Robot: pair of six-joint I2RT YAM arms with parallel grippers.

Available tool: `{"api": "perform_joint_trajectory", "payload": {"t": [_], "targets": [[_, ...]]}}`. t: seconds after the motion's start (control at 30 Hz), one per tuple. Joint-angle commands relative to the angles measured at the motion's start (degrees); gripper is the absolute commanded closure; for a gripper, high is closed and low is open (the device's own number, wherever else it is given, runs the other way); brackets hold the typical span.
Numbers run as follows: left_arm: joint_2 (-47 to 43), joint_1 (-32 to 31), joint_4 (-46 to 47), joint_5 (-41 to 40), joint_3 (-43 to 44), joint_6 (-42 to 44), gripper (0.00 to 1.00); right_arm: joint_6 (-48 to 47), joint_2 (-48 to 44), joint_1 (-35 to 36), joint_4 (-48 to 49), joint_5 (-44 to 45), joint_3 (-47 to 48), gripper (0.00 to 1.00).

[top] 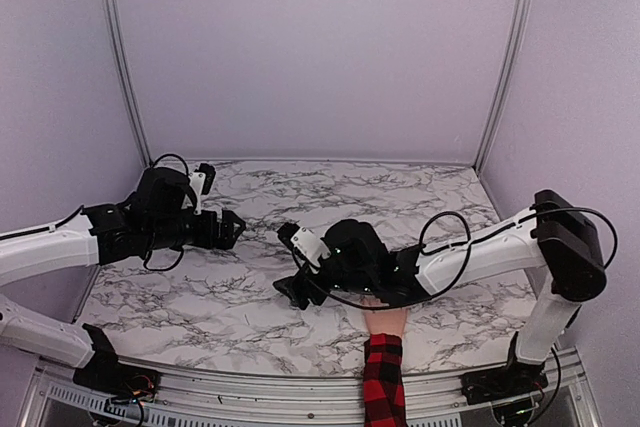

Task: Paint the nails
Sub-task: Move the nail polish bottle to the center of the board, then pick up the nail polish bottle from the center of the board.

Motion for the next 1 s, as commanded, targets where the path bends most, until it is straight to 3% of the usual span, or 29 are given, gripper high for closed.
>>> {"api": "perform_joint_trajectory", "payload": {"t": [0.0, 0.07, 0.17, 0.37, 0.53, 0.73, 0.97], "targets": [[3.3, -3.6, -4.5, -3.7, 4.3, 6.3, 0.01, -1.2, -7.8, -0.1, 3.2, -1.0, -4.3, 0.08], [4.8, -4.1, -5.0, -0.3, 5.4, 8.2, 0.01, -0.8, -12.0, -0.6, 4.6, -1.5, -7.7, 0.02], [7.6, -5.1, -5.2, 5.5, 6.6, 10.6, 0.01, 0.8, -19.1, -2.4, 6.9, -3.0, -14.4, 0.02], [14.9, -9.0, -6.6, 8.8, 10.0, 13.9, 0.01, 4.6, -34.7, -8.1, 11.3, -5.1, -26.6, 0.02], [20.9, -12.8, -9.7, 9.4, 15.0, 15.4, 0.02, 5.9, -42.4, -11.4, 10.3, -4.2, -32.2, 0.01], [29.4, -15.1, -18.8, 7.8, 24.5, 17.1, 0.14, 8.5, -45.6, -14.6, 8.8, -5.2, -35.6, 0.01], [35.1, -15.9, -26.6, 8.5, 32.1, 16.8, 0.36, 10.1, -47.8, -14.9, 10.5, -4.9, -38.4, 0.02]]}}
